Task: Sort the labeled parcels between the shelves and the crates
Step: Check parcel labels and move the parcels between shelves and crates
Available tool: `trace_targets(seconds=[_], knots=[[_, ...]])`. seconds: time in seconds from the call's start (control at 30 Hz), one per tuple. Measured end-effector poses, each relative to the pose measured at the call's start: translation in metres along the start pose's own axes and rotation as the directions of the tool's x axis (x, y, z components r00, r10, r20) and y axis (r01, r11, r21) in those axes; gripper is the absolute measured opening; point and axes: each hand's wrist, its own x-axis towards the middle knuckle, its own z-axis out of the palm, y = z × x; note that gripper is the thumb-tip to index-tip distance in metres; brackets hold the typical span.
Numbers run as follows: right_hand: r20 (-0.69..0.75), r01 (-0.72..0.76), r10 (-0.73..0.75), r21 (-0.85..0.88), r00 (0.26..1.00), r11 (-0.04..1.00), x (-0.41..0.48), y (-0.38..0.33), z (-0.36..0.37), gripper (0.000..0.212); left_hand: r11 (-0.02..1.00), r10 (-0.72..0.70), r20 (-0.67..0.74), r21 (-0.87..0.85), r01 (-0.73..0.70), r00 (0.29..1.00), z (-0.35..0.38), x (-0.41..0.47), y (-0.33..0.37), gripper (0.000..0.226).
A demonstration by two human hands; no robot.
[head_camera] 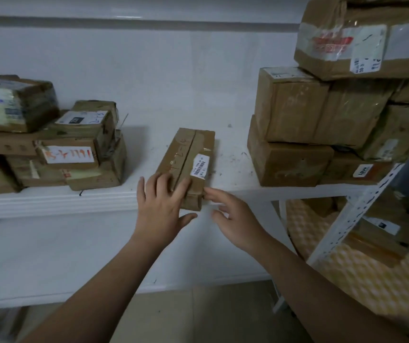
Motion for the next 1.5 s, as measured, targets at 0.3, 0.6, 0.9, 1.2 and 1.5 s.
trace_targets(seconds=[0.3,0.6,0.9,1.2,1.5], knots=[[-0.017,0.300,-0.338,-0.420,0.941,0.856,0.021,-0.030,0.024,0.056,0.977,0.203,-0.097,-0.046,-0.208,0.974,-0.035,-0.028,-0.083,0.065],[-0.110,0.194,-0.380,-0.712,0.919,0.675,0.039,-0.031,0.039,0.068,0.933,0.235,-0.087,-0.260,-0.250,0.968,-0.045,-0.065,-0.129,0.077],[-0.200,0.278,-0.573,-0.720,0.794,0.636,0.031,-0.037,0.043,0.064,0.904,0.175,-0.175,-0.361,-0.228,0.969,-0.055,-0.076,-0.138,0.069],[-0.295,0.353,-0.529,-0.483,0.796,0.801,0.022,-0.060,0.018,0.041,0.360,-0.354,-0.075,-0.931,0.062,0.932,-0.092,-0.059,-0.118,0.063],[-0.565,0.136,-0.165,-0.094,0.808,0.986,0.030,-0.072,0.029,0.050,0.386,-0.563,-0.060,-0.901,0.199,0.824,-0.099,-0.026,-0.089,0.058]])
